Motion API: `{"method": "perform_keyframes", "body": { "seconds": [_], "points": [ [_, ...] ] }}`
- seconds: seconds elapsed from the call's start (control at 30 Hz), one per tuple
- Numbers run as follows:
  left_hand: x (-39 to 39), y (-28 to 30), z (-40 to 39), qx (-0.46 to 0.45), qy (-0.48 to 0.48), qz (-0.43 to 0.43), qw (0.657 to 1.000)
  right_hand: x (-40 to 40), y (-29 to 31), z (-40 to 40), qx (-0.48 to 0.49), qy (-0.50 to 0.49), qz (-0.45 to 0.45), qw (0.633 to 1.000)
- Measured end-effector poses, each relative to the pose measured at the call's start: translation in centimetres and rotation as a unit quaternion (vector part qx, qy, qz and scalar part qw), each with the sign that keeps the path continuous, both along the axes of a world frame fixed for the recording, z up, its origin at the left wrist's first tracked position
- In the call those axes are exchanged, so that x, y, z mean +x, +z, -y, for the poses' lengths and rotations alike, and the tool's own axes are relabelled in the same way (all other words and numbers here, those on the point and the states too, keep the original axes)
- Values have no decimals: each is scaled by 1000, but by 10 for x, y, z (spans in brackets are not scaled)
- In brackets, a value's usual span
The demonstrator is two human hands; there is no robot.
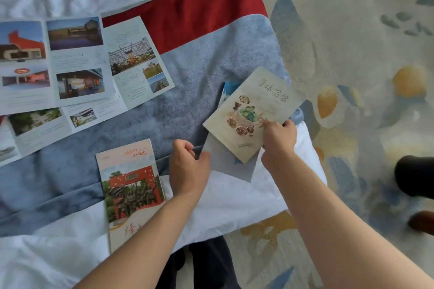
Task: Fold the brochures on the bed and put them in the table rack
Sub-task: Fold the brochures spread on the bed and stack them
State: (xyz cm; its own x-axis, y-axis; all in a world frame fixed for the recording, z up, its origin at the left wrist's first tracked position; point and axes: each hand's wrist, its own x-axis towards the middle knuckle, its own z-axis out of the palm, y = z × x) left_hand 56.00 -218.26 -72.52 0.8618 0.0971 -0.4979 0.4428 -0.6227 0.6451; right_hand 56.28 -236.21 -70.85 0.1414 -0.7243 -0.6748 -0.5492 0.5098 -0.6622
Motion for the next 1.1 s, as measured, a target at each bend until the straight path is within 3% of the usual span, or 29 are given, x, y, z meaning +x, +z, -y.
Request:
{"method": "perform_keyframes", "body": {
  "seconds": [0.1,0.23,0.3,0.37,0.43,0.53,0.77,0.87,1.0,1.1],
  "points": [
    [2,6,-7,18,-31,25,999,7,3,-6,53,-100,37,993],
    [0,16,-6,3,-122,-71,990,10,7,-14,73,-127,21,989],
    [-1,11,-5,-80,-57,-147,984,8,8,-17,72,-110,11,991],
    [-1,7,-3,-182,62,-218,957,5,7,-20,59,-70,1,996],
    [1,4,-2,-212,150,-227,938,2,8,-22,10,-52,2,999],
    [13,1,-6,-160,184,-172,954,0,14,-18,-65,-55,-3,996],
    [57,4,-50,-5,74,-26,997,-4,23,-3,-123,-14,-11,992],
    [71,4,-62,45,2,-2,999,-8,22,-2,-115,-19,-7,993],
    [84,10,-61,173,-41,108,978,-15,20,-7,-100,-6,10,995],
    [65,16,-49,154,-74,130,977,-18,18,-7,-88,-19,15,996]
  ]
}}
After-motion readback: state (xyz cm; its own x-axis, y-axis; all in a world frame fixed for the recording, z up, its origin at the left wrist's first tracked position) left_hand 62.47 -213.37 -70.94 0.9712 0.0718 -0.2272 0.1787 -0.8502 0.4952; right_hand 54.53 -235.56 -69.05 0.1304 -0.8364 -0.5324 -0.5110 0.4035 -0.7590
